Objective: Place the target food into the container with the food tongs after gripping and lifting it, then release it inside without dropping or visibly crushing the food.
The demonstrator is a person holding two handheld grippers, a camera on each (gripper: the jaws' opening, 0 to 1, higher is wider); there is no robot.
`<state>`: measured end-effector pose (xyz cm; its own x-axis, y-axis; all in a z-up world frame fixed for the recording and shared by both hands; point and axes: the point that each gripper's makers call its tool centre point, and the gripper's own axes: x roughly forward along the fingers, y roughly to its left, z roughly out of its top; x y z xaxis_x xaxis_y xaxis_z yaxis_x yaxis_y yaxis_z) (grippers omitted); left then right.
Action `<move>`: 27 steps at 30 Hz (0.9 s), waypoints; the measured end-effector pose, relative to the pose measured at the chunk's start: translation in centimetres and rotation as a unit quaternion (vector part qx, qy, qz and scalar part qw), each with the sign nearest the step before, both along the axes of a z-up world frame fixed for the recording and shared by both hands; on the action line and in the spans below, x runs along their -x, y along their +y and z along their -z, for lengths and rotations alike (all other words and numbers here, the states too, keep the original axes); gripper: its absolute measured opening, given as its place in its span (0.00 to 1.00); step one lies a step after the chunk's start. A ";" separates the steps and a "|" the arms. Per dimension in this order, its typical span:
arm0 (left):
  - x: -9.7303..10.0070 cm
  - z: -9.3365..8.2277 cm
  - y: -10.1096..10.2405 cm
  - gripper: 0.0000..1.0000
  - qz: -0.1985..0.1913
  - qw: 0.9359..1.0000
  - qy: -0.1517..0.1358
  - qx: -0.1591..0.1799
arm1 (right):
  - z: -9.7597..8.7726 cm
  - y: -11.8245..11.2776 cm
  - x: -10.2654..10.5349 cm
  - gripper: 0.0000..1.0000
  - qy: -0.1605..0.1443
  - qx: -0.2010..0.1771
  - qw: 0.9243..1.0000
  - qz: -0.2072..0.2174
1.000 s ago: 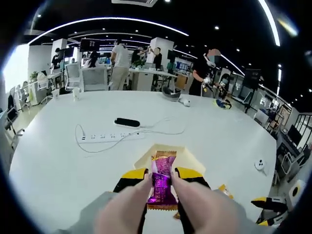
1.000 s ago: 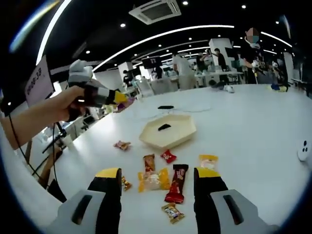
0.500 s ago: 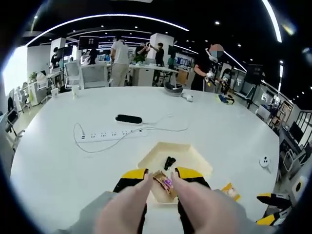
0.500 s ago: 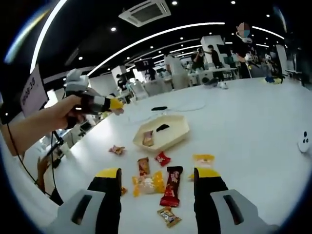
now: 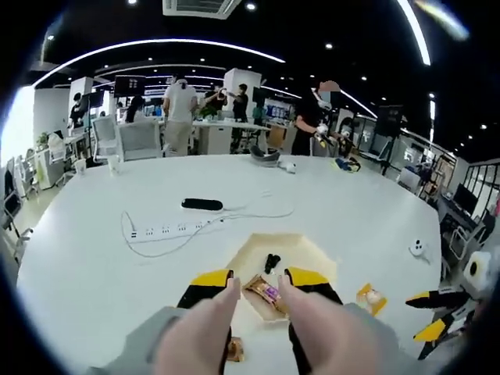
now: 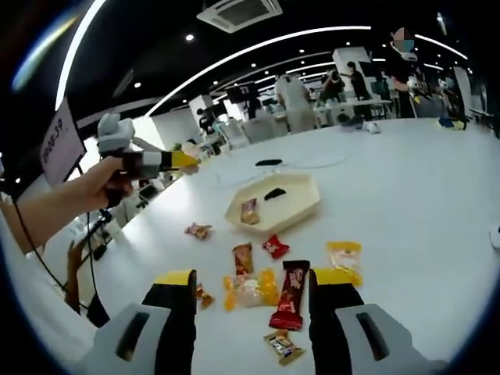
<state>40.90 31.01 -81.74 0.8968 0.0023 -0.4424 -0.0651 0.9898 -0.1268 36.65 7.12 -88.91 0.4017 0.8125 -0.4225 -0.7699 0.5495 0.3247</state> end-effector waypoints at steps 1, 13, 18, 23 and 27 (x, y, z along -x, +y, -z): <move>0.3 0.1 0.1 0.25 -0.001 1.000 0.000 0.001 | 0.1 0.1 0.1 0.58 0.000 0.001 1.000 -0.002; 4.7 1.2 1.0 0.27 0.097 0.995 0.004 -0.028 | -1.5 1.0 0.5 0.56 -0.005 -0.017 1.000 -0.005; 6.0 2.3 0.9 0.26 0.149 0.986 0.013 -0.077 | -0.4 0.8 2.2 0.55 0.000 0.002 1.000 -0.015; 7.3 2.2 -0.4 0.26 0.191 0.980 0.007 -0.048 | -1.4 0.4 1.5 0.55 -0.009 -0.001 1.000 0.003; 7.8 3.2 0.3 0.26 0.203 0.976 0.020 -0.071 | -1.5 0.4 1.3 0.55 -0.003 -0.006 1.000 0.015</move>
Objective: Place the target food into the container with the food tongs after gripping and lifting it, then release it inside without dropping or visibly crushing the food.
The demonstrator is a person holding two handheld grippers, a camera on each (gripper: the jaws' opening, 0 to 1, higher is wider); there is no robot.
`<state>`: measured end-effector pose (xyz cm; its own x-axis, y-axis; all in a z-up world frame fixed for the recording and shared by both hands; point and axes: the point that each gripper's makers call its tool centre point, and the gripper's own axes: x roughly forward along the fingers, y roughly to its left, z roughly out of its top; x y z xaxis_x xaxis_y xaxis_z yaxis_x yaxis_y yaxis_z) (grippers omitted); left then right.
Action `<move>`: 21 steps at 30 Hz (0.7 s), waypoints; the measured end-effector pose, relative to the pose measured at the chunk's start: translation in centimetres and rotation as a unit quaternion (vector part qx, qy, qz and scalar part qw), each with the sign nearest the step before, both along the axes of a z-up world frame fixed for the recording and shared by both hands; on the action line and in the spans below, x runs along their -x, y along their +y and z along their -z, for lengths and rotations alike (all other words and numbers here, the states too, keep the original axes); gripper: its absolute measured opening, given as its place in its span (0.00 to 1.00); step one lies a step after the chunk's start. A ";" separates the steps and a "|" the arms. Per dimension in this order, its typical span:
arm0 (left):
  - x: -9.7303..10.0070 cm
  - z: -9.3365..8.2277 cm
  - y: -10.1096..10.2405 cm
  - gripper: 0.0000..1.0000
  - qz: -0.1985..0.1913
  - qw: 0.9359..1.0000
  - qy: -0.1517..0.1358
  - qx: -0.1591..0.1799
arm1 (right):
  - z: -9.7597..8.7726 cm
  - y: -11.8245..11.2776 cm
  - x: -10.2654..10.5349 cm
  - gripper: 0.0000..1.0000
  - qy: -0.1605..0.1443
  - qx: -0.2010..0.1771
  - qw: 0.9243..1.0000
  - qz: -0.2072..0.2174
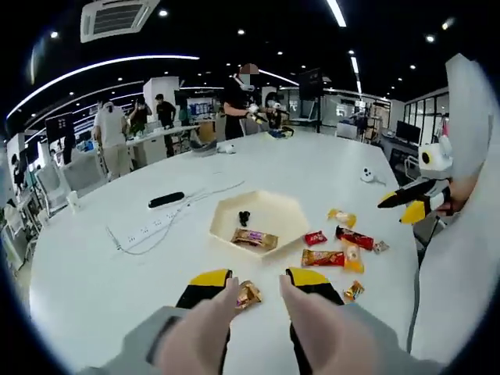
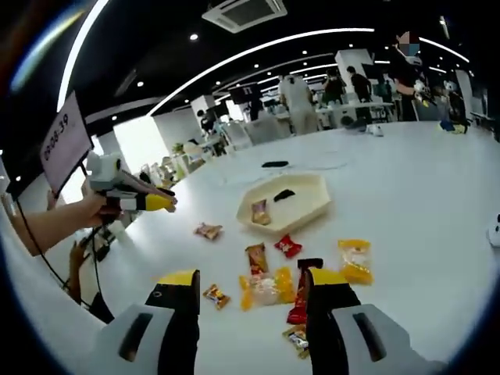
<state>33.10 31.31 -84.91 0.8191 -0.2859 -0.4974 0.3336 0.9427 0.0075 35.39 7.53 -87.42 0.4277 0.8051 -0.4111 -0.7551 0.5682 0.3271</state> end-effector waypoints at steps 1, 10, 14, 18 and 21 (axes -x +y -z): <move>0.1 0.1 0.2 0.26 0.001 1.000 0.002 0.002 | 0.2 0.2 0.2 0.55 0.002 0.001 1.000 -0.003; 0.9 1.6 0.3 0.26 0.058 0.996 0.036 -0.051 | -0.1 1.8 1.0 0.54 -0.008 0.011 0.999 -0.037; 0.6 1.8 0.1 0.26 0.067 0.995 0.028 -0.062 | 0.4 1.9 1.5 0.54 -0.010 0.023 0.998 -0.050; 0.1 2.3 0.6 0.26 0.067 0.994 0.026 -0.078 | 0.5 1.8 1.8 0.54 -0.008 0.025 0.998 -0.054; -0.1 2.5 0.2 0.26 0.075 0.994 0.029 -0.074 | 0.6 1.6 1.8 0.54 -0.007 0.024 0.998 -0.052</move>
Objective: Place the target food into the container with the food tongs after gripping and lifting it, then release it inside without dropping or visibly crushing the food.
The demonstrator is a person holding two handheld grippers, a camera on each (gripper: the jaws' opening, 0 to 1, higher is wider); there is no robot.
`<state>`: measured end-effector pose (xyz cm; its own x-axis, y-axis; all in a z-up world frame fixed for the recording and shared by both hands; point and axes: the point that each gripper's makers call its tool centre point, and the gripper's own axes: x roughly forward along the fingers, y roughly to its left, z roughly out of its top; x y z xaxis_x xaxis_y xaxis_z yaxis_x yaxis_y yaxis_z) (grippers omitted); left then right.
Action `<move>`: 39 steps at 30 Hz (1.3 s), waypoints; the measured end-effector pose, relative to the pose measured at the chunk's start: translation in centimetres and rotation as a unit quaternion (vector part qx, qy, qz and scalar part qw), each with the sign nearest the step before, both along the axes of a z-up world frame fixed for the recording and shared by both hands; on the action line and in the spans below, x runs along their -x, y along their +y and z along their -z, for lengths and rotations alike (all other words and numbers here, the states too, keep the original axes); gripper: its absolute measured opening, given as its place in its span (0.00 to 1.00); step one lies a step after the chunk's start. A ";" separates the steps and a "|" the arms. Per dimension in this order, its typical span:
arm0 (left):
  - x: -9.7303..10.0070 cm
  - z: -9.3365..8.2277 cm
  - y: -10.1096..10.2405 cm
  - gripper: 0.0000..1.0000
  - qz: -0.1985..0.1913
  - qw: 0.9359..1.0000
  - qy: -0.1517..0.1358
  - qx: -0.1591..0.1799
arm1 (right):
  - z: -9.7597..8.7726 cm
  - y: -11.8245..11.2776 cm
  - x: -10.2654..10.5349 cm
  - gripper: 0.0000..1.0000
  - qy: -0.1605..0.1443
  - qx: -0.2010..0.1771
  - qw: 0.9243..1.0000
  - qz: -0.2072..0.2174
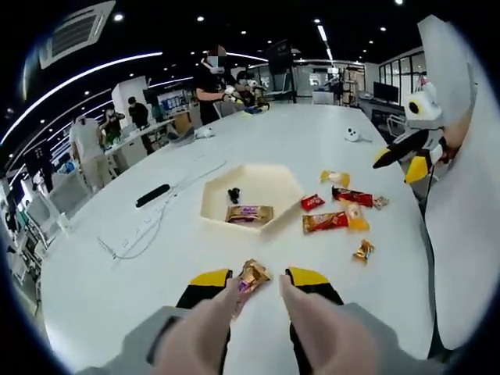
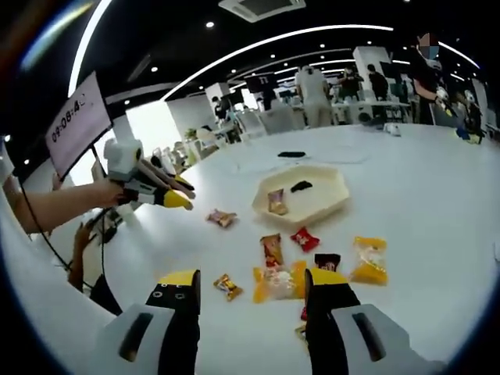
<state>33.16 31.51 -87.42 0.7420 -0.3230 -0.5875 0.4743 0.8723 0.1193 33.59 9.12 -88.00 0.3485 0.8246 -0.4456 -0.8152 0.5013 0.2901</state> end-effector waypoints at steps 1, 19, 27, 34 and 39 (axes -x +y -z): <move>-0.1 0.1 -0.1 0.26 0.006 1.000 0.002 -0.005 | 0.1 -0.2 -0.1 0.54 0.003 -0.001 1.000 0.004; -1.6 2.4 0.6 0.25 0.038 0.998 0.022 -0.036 | 1.2 -1.9 -1.3 0.54 0.023 -0.004 0.999 0.025; -2.9 3.7 0.5 0.26 0.040 0.998 0.037 -0.029 | 2.4 -2.1 -1.4 0.53 0.057 0.000 0.998 0.025; -3.4 3.1 1.0 0.25 0.036 0.999 0.028 -0.026 | 1.9 1.0 -0.6 0.53 0.040 0.009 0.999 -0.028; -3.2 3.0 1.2 0.26 0.050 0.998 0.026 -0.038 | 2.1 1.1 -0.2 0.53 0.041 0.012 0.999 -0.030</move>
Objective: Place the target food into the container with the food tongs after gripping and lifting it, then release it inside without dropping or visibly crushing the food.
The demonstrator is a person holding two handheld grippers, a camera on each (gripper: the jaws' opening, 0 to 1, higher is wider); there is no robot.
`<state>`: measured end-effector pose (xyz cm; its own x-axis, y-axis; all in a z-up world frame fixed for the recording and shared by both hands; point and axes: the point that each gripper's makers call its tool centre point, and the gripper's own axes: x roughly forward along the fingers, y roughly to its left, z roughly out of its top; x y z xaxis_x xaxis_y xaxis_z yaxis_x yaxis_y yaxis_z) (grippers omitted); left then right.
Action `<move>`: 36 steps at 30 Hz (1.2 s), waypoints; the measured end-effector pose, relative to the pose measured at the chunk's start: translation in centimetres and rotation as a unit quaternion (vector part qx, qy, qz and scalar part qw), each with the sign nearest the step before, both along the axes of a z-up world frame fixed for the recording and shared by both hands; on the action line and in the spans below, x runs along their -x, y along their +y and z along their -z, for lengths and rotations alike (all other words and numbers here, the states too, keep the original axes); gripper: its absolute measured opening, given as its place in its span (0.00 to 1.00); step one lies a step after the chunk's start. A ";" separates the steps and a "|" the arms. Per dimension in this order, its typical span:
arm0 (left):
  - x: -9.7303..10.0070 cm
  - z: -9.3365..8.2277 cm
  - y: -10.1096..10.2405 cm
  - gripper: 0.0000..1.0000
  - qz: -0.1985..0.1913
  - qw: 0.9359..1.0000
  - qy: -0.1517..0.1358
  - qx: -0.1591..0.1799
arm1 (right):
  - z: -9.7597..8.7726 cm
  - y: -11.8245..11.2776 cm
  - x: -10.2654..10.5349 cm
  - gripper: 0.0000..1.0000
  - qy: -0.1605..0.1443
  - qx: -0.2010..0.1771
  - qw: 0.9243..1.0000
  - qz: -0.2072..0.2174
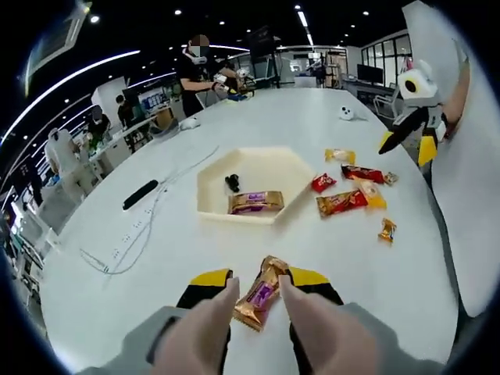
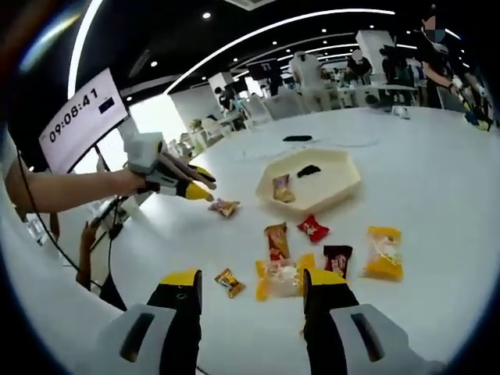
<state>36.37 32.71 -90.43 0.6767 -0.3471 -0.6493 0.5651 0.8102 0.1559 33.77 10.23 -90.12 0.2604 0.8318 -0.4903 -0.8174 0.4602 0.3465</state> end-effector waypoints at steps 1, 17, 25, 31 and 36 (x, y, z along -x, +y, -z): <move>0.0 0.1 0.0 0.26 0.003 1.000 -0.001 -0.003 | 0.2 -0.1 0.1 0.53 -0.001 0.003 1.000 -0.001; 0.1 0.8 -0.1 0.25 0.036 0.999 0.000 -0.007 | -0.8 -1.2 -0.2 0.53 -0.022 0.004 0.999 0.036; 0.6 2.5 0.1 0.25 0.086 0.995 0.020 -0.046 | -0.3 -1.2 -0.3 0.52 -0.016 0.010 0.999 0.041; 0.1 3.3 0.0 0.25 0.123 0.989 0.017 -0.081 | -0.1 -1.5 -0.8 0.52 -0.013 0.013 0.999 0.051; -0.1 4.1 -0.4 0.25 0.135 0.988 0.029 -0.073 | -0.6 -1.1 -1.5 0.51 -0.007 0.007 0.998 0.064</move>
